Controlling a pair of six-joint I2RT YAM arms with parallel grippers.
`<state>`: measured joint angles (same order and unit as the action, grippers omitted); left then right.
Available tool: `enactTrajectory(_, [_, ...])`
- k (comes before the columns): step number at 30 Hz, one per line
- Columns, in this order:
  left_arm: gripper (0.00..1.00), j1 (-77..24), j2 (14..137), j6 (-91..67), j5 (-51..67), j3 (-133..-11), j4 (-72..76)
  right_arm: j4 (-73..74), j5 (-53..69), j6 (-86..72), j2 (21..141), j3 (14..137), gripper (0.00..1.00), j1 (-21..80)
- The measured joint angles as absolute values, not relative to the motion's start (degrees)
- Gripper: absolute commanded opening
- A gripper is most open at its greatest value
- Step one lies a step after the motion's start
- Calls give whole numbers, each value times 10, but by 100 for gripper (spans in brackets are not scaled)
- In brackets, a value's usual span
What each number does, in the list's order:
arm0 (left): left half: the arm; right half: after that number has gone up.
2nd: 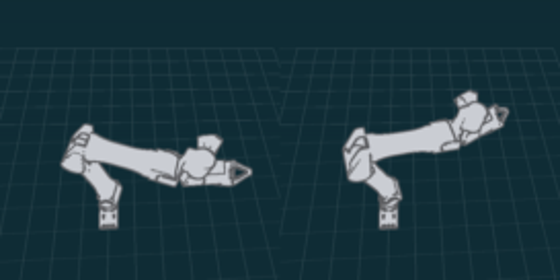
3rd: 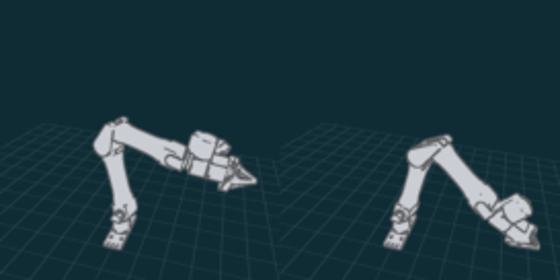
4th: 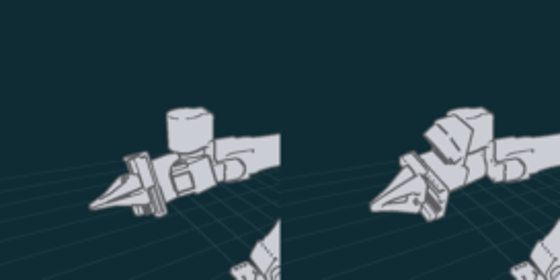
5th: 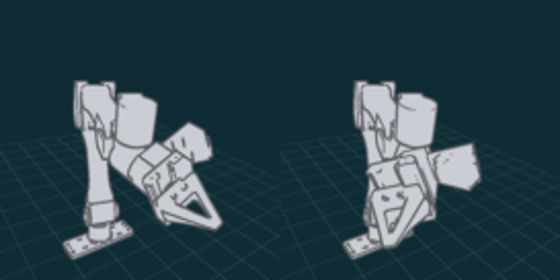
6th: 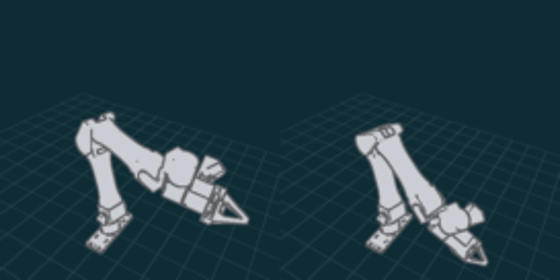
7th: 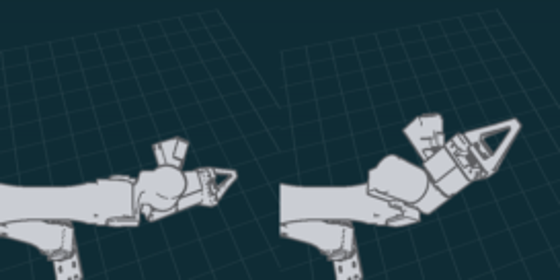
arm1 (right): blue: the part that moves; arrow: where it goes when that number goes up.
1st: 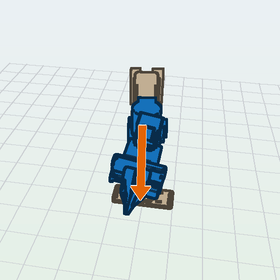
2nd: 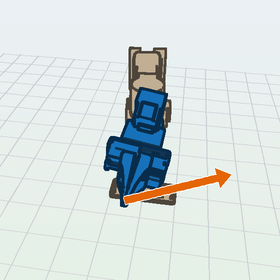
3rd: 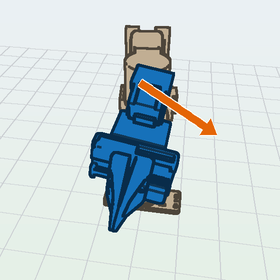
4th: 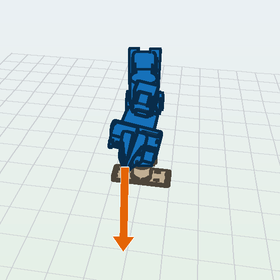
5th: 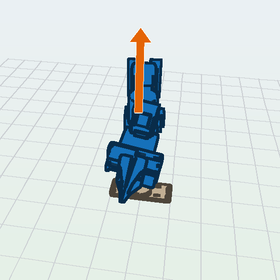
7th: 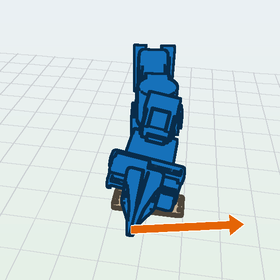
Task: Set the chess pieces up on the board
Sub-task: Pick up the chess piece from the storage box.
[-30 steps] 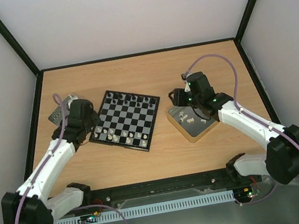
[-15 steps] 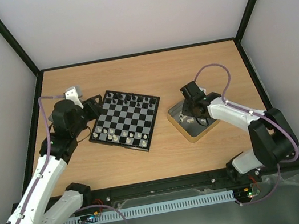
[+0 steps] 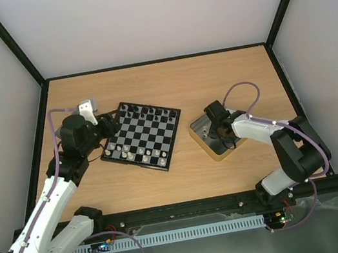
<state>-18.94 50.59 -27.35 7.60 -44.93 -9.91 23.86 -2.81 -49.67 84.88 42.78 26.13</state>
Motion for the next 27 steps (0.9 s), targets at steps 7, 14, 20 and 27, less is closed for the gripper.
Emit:
enactTrajectory(7, [63,-189,506,-271,82,-449,-95,201,-10,-517,865,419,25,261])
enactTrajectory(14, [63,-189,505,-270,86,-449,-95,181,-2,-525,867,417,34,261])
enactTrajectory(20, [63,-189,502,-270,86,-449,-95,190,5,-500,862,417,38,261])
enactTrajectory(27, [64,-189,502,-270,90,-449,-95,234,22,-454,851,426,37,261])
